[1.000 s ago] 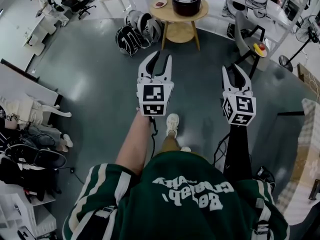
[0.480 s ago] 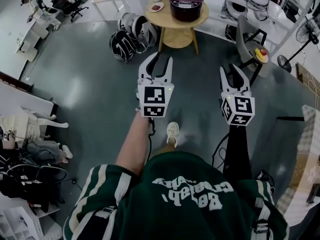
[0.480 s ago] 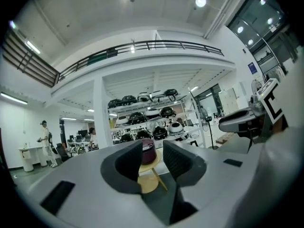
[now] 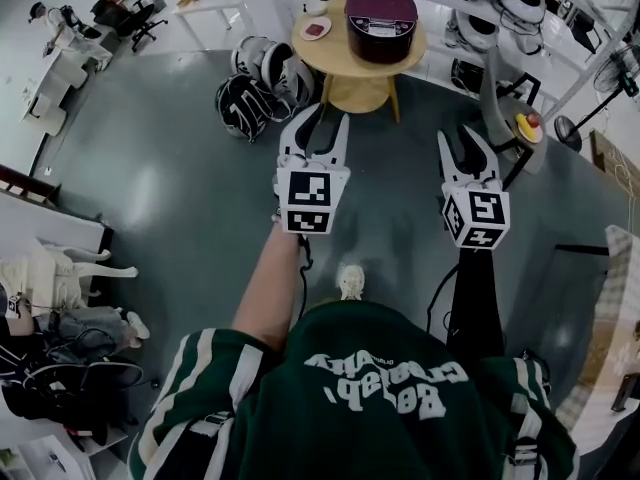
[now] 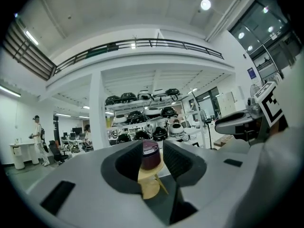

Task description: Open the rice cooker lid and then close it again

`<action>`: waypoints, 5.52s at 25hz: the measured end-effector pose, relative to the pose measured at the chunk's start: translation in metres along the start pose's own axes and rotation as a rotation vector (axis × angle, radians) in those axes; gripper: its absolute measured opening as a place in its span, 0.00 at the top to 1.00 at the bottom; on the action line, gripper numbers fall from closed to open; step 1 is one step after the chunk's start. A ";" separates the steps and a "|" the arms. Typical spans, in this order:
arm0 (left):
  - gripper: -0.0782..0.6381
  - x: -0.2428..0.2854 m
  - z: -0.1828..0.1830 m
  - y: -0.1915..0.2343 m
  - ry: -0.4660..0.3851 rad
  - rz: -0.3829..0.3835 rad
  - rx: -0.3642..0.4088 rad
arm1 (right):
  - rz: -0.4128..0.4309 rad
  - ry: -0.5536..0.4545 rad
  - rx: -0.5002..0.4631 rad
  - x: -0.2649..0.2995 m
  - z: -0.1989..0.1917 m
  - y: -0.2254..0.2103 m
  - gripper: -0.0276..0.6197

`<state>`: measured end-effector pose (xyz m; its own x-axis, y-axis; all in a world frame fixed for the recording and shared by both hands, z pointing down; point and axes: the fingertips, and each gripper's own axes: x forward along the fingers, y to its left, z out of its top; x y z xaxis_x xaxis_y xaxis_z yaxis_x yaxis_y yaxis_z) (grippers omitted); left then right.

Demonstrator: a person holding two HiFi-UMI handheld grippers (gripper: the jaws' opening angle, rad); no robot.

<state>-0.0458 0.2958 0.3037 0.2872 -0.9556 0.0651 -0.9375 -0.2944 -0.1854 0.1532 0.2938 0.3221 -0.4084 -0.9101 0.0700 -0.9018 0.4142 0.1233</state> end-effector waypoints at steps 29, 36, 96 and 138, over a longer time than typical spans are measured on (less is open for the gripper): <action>0.73 0.141 -0.032 0.075 -0.021 -0.035 -0.050 | -0.022 0.017 0.010 0.164 -0.015 -0.032 0.70; 0.73 0.195 -0.035 0.086 -0.023 -0.031 -0.064 | -0.010 0.020 0.017 0.220 -0.021 -0.057 0.69; 0.73 0.584 -0.083 0.170 0.061 -0.353 -0.073 | 0.028 0.275 0.074 0.566 -0.076 -0.154 0.66; 0.73 0.583 -0.104 0.167 0.066 -0.492 -0.097 | 0.011 0.450 0.102 0.560 -0.157 -0.091 0.65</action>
<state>-0.0556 -0.3099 0.4131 0.6893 -0.7006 0.1842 -0.7093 -0.7045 -0.0252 0.0285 -0.2516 0.5051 -0.3370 -0.8001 0.4962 -0.9162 0.4001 0.0231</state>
